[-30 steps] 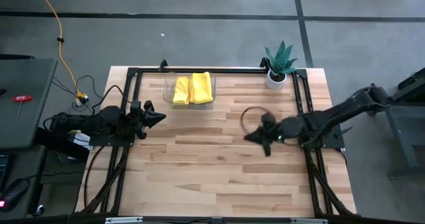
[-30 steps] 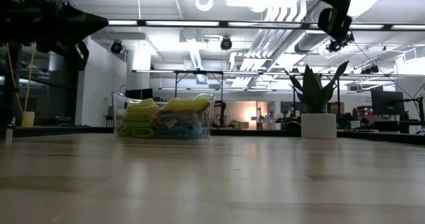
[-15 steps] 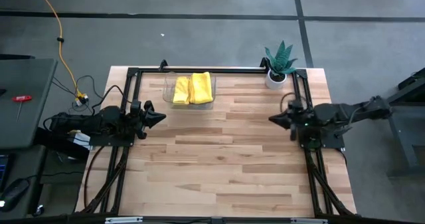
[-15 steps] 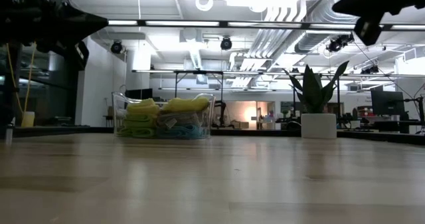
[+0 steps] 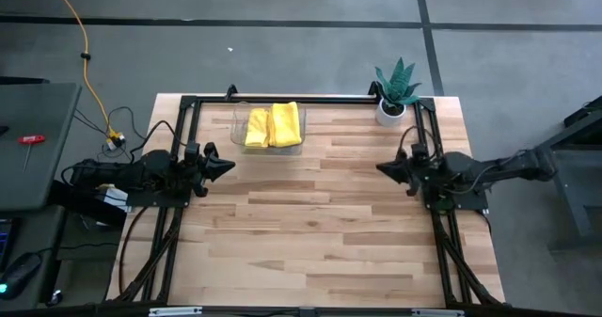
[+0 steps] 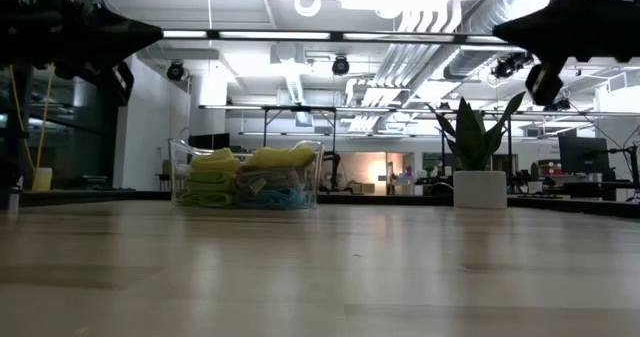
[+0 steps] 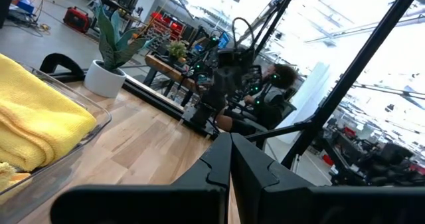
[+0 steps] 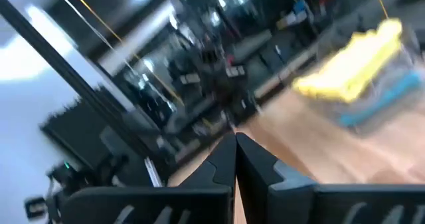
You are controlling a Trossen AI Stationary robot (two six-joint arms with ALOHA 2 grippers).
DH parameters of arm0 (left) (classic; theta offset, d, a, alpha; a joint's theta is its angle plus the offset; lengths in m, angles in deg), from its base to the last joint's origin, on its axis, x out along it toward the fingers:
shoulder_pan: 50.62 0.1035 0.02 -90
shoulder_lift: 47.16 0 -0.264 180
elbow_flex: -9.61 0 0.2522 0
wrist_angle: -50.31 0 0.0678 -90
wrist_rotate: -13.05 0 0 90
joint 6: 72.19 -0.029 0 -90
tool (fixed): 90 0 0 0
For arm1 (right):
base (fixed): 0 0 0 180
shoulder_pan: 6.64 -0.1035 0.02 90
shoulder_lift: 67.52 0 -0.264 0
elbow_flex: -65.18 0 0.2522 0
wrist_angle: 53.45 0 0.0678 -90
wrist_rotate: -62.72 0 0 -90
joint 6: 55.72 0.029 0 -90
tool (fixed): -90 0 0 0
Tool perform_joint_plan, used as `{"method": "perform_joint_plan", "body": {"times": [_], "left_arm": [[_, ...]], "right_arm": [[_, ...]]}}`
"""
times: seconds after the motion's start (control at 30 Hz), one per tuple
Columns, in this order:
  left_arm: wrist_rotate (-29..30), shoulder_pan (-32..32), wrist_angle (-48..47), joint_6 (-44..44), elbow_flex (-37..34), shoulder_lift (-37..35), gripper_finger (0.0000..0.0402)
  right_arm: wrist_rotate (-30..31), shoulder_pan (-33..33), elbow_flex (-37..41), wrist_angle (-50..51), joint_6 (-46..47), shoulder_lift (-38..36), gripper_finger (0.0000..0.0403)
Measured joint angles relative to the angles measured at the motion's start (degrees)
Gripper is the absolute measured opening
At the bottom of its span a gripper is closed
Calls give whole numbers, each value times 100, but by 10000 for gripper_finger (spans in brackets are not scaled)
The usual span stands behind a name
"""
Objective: Fold microfiber towels
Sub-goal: Return to Home Position
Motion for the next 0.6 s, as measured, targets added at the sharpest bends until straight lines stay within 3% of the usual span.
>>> {"method": "perform_joint_plan", "body": {"times": [0.1,0.33,0.43,0.6], "left_arm": [[-2,0,0,0,0,0,1],[-2,0,0,0,2,0,1],[-2,-1,0,0,2,0,1],[-2,0,0,0,2,-1,1]], "right_arm": [[-466,443,200,-248,-81,-149,0],[-1498,1547,214,804,-363,-614,0],[-1491,1767,214,1440,-667,-926,0],[-846,1819,204,2107,-1116,-1362,0]]}}
